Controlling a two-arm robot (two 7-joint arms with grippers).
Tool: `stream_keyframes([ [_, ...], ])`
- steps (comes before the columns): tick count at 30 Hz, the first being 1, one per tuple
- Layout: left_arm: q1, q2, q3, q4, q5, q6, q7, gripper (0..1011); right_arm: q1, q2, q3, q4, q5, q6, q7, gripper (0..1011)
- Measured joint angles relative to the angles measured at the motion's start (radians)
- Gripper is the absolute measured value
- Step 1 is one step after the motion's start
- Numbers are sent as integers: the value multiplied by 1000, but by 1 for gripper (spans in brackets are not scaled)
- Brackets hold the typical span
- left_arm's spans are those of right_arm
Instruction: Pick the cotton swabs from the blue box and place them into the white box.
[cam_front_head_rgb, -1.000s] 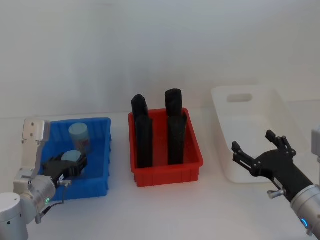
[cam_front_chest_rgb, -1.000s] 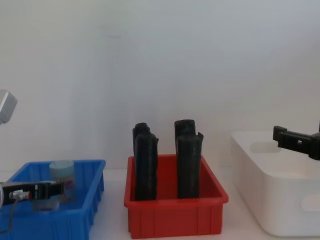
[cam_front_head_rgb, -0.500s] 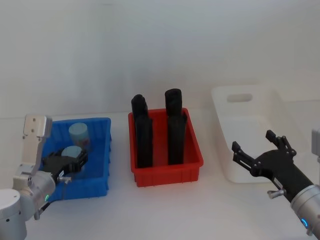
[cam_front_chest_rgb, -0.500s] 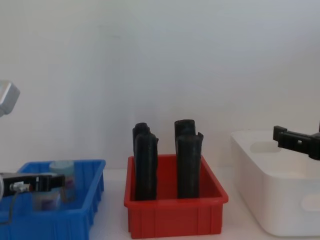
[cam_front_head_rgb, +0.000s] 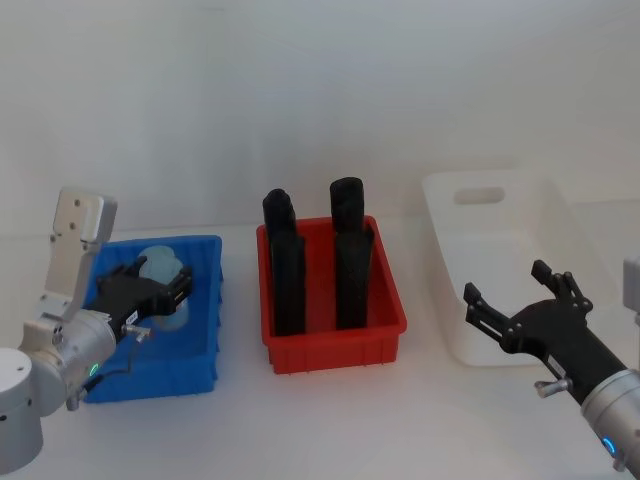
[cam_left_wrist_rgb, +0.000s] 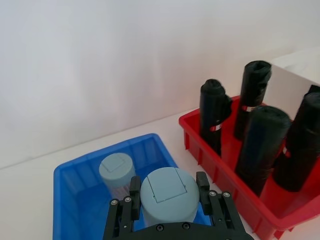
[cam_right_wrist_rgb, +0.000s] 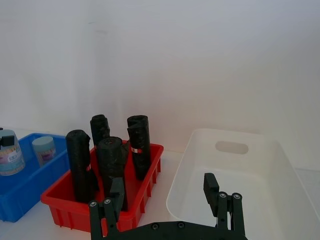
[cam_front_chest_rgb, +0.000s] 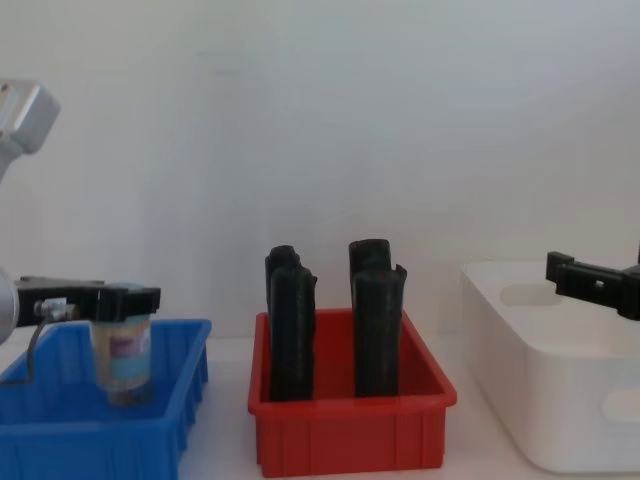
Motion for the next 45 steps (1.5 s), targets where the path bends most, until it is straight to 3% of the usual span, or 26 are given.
stream_keyframes([
  [20,-24,34,-9,-193,-11,154,-211,670,0,0,0,0,0,0,0,1001],
  [34,-62,37,5,-242,-27,220,-376,670,0,0,0,0,0,0,0,1001],
  [45,-76,35,13,-257,-36,243,-435,670,0,0,0,0,0,0,0,1001],
])
